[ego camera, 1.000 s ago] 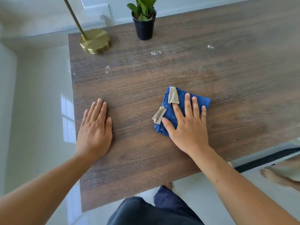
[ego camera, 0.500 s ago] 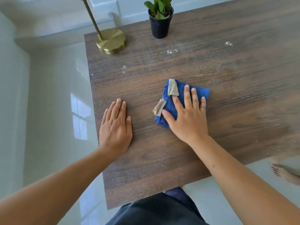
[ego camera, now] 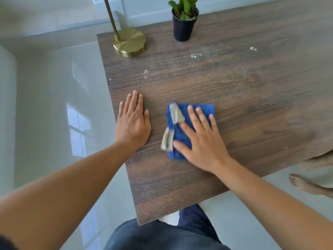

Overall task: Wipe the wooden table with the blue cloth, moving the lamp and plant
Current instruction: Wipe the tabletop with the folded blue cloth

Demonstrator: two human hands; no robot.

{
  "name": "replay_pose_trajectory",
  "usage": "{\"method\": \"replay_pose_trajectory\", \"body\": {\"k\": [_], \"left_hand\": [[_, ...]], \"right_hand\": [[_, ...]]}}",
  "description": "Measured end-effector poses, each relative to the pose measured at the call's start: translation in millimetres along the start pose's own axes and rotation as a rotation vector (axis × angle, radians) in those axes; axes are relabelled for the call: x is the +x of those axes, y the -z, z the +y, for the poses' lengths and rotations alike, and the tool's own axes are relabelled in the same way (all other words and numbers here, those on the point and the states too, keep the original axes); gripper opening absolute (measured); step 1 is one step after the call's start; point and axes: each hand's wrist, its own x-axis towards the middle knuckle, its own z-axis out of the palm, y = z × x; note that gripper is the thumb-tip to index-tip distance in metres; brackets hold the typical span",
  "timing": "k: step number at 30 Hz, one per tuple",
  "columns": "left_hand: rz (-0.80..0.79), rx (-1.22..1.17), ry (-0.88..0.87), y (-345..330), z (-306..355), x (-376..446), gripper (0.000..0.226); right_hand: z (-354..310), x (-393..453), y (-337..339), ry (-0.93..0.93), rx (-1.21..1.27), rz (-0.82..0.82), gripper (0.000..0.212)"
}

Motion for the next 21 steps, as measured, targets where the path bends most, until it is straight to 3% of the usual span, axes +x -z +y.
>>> {"method": "replay_pose_trajectory", "body": {"k": [2, 3, 6, 8, 10, 12, 15, 18, 21], "left_hand": [[0.004, -0.005, -0.008, -1.2, -0.4, -1.2, 0.058], [0.007, -0.004, -0.01, -1.6, -0.6, -1.0, 0.058], [0.009, 0.007, -0.006, -2.2, -0.2, 0.6, 0.059], [0.009, 0.009, -0.007, -2.6, 0.4, 1.1, 0.059], [0.007, 0.009, -0.008, -2.4, 0.6, 1.6, 0.059], [0.015, 0.01, -0.004, -2.5, 0.5, 1.9, 0.059], [0.022, 0.011, -0.006, -3.1, 0.7, 0.9, 0.058], [0.028, 0.011, -0.012, -4.5, -1.0, 1.7, 0.058], [0.033, 0.018, -0.018, -3.9, -0.8, 1.6, 0.059]], "right_hand": [[25.3, -23.3, 0.7, 0.138, -0.03, -0.001, 0.075], [48.1, -21.9, 1.8, 0.098, -0.053, 0.014, 0.078], [101.5, 5.9, 11.5, -0.319, -0.041, 0.014, 0.085], [85.5, 22.6, 11.4, -0.448, -0.023, 0.023, 0.086], [37.0, 17.5, 6.0, -0.314, -0.033, 0.043, 0.082], [-0.2, -13.2, -1.6, -0.053, -0.019, 0.03, 0.076], [31.3, -43.8, 1.4, 0.139, -0.016, -0.007, 0.076], [100.0, -6.3, 11.3, -0.176, -0.053, 0.03, 0.087], [88.4, 51.2, 13.4, -0.431, -0.018, 0.017, 0.087]]}}
